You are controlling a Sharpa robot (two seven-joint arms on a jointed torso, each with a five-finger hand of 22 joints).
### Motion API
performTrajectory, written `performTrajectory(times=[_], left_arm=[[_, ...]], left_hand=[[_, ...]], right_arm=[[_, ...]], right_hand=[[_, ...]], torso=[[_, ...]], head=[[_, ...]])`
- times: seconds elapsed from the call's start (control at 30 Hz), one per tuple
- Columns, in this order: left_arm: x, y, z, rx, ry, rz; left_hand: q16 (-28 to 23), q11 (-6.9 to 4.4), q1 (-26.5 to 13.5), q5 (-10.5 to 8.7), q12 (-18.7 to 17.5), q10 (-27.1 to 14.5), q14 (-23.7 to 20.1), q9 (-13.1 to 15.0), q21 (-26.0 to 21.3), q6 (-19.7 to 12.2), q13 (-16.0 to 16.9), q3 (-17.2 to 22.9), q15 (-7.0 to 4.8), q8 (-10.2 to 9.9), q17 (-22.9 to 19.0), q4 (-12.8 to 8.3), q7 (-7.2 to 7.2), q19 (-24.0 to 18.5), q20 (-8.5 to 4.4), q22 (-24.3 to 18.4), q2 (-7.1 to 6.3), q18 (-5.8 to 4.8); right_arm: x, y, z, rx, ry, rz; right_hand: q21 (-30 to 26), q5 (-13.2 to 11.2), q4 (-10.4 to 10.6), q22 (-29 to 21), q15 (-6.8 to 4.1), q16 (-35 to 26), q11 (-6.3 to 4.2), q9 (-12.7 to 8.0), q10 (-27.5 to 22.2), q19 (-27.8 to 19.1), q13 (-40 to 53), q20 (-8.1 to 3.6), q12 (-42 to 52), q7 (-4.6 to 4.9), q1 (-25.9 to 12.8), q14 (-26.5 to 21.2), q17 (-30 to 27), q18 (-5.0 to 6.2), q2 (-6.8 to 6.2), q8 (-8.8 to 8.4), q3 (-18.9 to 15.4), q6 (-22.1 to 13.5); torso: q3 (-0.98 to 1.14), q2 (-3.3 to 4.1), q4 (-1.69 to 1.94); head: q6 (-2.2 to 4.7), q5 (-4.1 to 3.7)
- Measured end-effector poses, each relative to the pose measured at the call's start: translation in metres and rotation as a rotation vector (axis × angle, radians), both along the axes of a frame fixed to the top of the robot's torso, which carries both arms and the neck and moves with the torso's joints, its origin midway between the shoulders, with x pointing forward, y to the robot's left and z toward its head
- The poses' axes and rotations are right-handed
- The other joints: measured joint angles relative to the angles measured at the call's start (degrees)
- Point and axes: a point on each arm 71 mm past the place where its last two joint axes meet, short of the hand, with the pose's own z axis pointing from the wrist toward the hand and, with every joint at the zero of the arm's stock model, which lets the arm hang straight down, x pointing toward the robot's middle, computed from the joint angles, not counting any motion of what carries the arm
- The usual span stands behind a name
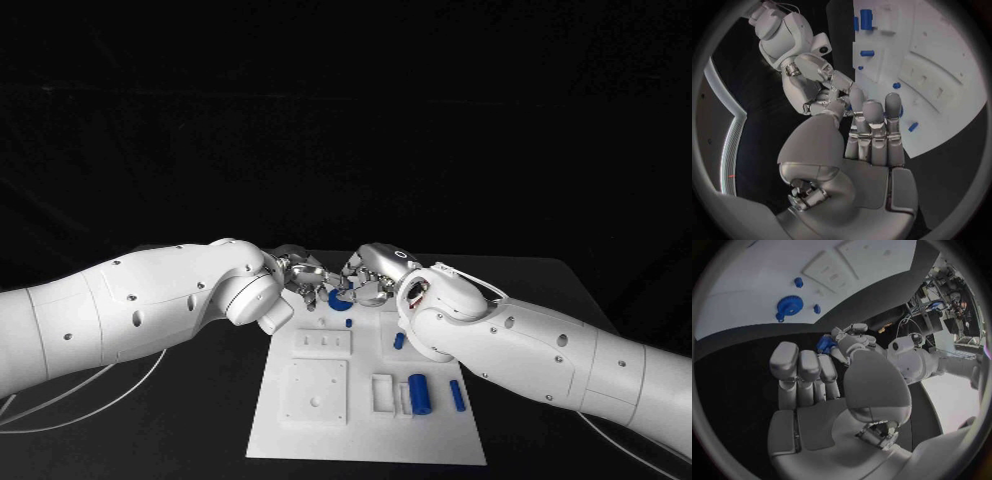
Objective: Assemble the parts on the task board
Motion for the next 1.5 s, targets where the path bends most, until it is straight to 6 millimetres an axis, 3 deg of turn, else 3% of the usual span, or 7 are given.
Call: performTrajectory(times=[0.33,0.77,1.0,1.2,1.3,1.5], left_arm=[[0.001,0.002,0.001,-0.011,-0.003,0.0],[0.003,0.008,0.001,-0.009,-0.002,0.01],[0.004,0.013,0.0,0.006,0.002,0.017],[0.005,0.018,-0.002,0.036,0.011,0.026],[0.006,0.019,-0.003,0.055,0.017,0.029],[0.007,0.02,-0.008,0.099,0.031,0.034]], left_hand=[[0.7,-0.09,0.5,0.03,0.8,-0.1,0.0,0.0,0.2,0.0,1.0,0.0,0.0,0.0,0.4,-0.6,0.0,0.0,0.01,0.5,-0.47,0.05],[3.7,-0.49,0.5,-0.2,3.6,0.1,0.1,0.0,1.1,0.0,2.9,-0.3,-0.11,0.1,1.7,-1.3,0.0,0.0,0.01,1.3,-0.45,0.08],[6.3,-0.6,-0.7,-0.42,6.0,0.0,0.1,0.0,1.5,0.0,4.7,-0.4,-0.12,0.1,2.8,-1.5,-0.01,0.0,0.01,1.9,0.74,0.12],[8.5,-0.69,-1.8,-0.61,7.5,0.1,0.4,0.0,2.1,0.0,6.0,-0.1,-0.38,0.0,4.9,-2.1,-0.01,0.0,0.01,2.3,1.73,0.14],[9.5,-0.82,-2.9,-0.73,8.1,-0.1,0.4,0.0,2.3,0.0,6.8,0.2,-0.38,0.0,5.8,-2.4,0.0,0.0,0.01,2.6,2.1,0.15],[10.9,-0.91,-4.1,-0.68,8.9,-0.1,0.7,0.0,2.7,0.0,7.9,0.3,-0.49,0.0,7.0,-2.7,-0.01,0.0,0.01,3.0,2.74,0.16]], right_arm=[[0.0,-0.008,-0.003,0.016,0.0,-0.007],[-0.003,-0.028,-0.008,0.047,-0.013,-0.027],[-0.006,-0.055,-0.008,0.069,-0.023,-0.055],[-0.008,-0.081,-0.002,0.107,-0.032,-0.082],[-0.008,-0.093,0.002,0.128,-0.033,-0.098],[-0.007,-0.112,0.011,0.176,-0.031,-0.128]], right_hand=[[-1.2,-0.8,3.9,0.0,0.0,-0.4,0.5,-0.1,-0.7,0.0,-1.1,0.0,-0.8,1.04,1.7,0.0,-0.6,-0.01,-1.78,0.0,-5.8,-3.7],[-2.2,-0.1,6.5,0.0,0.17,-1.3,0.71,-0.1,-1.7,0.0,-3.0,0.42,-2.4,1.55,2.5,-0.2,-1.2,-0.02,-2.13,0.0,-11.5,-5.6],[-2.5,2.2,6.5,0.0,0.17,-1.3,0.71,-0.1,-1.7,0.0,-3.2,0.42,-2.4,1.55,2.5,-0.2,-1.4,-0.02,-2.13,0.0,-11.5,-5.6],[-2.7,5.9,6.4,0.0,0.17,-1.6,0.91,-0.1,-1.9,0.0,-3.5,0.42,-2.7,1.55,2.8,-0.2,-1.5,-0.02,-1.88,-0.01,-12.2,-5.6],[-2.7,6.1,6.4,0.0,0.17,-1.6,0.9,-0.1,-1.9,0.0,-3.5,0.42,-2.7,1.54,2.8,-0.2,-1.5,-0.02,-1.82,-0.01,-12.2,-5.6],[-2.7,7.7,6.3,0.0,0.17,-1.6,0.78,-0.1,-2.1,0.0,-3.5,0.42,-2.7,1.54,2.8,-0.2,-1.5,-0.02,-1.82,-0.01,-12.4,-5.6]], torso=[[0.04,0.0,-0.04],[0.07,0.0,0.0],[0.06,-0.01,0.01],[0.07,-0.06,-0.08],[0.08,-0.1,-0.15],[0.24,-0.3,-0.28]], head=[[-0.06,0.04],[-0.2,0.43],[-0.27,0.87],[-0.52,1.28],[-0.62,1.36],[-1.19,1.41]])
